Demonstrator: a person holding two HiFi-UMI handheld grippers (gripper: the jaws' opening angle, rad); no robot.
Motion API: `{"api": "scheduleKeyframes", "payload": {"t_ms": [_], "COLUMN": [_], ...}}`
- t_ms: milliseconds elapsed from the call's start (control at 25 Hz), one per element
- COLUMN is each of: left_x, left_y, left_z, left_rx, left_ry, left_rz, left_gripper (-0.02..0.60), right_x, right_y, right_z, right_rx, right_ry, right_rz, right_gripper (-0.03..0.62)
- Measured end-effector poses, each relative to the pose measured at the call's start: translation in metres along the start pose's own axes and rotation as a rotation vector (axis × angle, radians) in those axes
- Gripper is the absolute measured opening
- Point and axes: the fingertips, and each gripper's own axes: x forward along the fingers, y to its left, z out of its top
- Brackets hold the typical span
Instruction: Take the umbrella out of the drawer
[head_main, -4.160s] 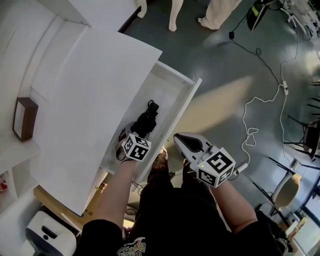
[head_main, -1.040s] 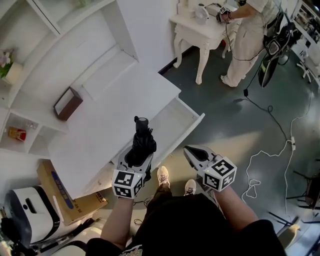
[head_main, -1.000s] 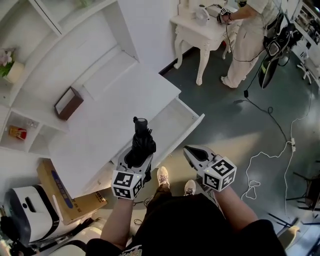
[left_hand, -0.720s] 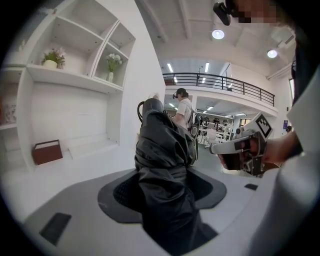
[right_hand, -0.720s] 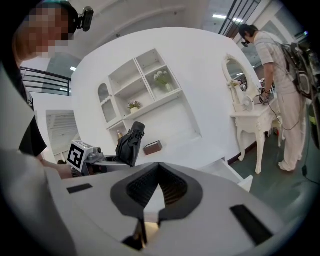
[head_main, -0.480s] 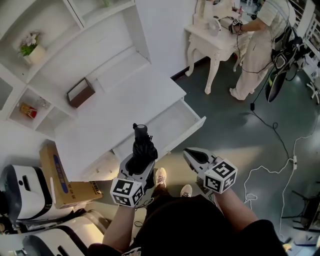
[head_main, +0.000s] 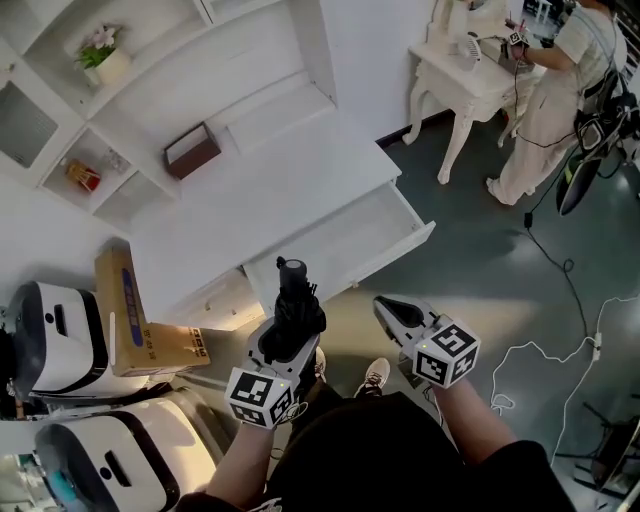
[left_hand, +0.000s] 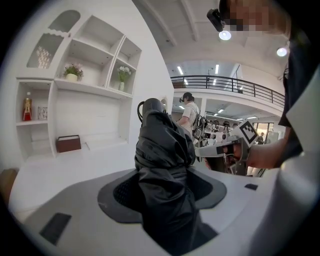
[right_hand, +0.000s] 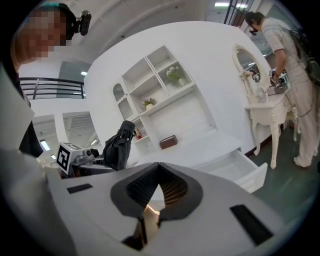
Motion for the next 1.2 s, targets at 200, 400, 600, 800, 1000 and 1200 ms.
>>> {"api": "scheduleKeyframes", "payload": {"t_ms": [200, 400, 600, 800, 1000, 1200], "left_x": [-0.019, -0.031, -0.051, -0.079, -0.105, -0.130], "left_y": [0.007, 0.024, 0.044, 0.069, 0.087, 0.089], "left_z": [-0.005, -0.004, -0.008, -0.015, -0.025, -0.037], "left_rx": [-0.012, -0.011, -0.005, 0.006, 0.006, 0.009], "left_ry": [-0.005, -0.017, -0.025, -0.019, -0.023, -0.027], "left_rz": [0.002, -0.021, -0.073, -0.128, -0.177, -0.238], "left_gripper": [0.261, 0.261, 0.261, 0.261, 0.261, 0.261], "right_x": [0.010, 0.029, 0.048, 0.064, 0.070, 0.066], "right_y": [0.017, 0.033, 0.060, 0.096, 0.130, 0.161], "right_z": [-0.007, -0.010, -0.015, -0.019, -0.031, -0.048], "right_rx": [-0.011, -0.021, -0.024, -0.020, -0.022, -0.025], "right_ry": [0.008, 0.010, 0.003, -0.024, -0.042, -0.056], "right_rz": [0.012, -0.003, -0.043, -0.100, -0.147, -0.199], "right_gripper": [0.002, 0.002, 0.002, 0.002, 0.002, 0.002]}}
